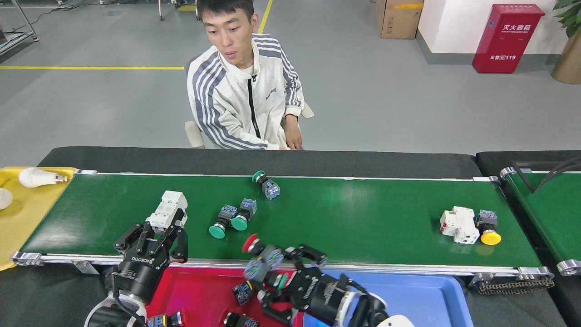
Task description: Pick switch part from conveyor to tray
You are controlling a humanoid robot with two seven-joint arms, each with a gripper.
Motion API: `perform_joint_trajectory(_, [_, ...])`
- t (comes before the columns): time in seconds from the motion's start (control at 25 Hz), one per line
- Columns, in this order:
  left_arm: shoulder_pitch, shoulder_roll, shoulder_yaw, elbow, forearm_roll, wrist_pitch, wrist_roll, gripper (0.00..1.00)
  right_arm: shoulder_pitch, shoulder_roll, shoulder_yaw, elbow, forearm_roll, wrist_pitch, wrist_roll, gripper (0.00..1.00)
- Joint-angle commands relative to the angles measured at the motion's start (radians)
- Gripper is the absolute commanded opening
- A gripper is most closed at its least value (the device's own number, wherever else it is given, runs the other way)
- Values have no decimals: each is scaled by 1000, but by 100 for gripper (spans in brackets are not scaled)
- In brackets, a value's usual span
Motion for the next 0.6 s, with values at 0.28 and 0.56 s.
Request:
perform_joint_trajectory(0.28, [-6,-13,-99,-27,1,-74,0,3,255,-74,-595,-297,-105,58,-11,100])
perform_joint_trajectory(0.56, [60,-46,-489,-103,0,-76,-30,9,407,11,-1211,-340,-188,205,-13,100])
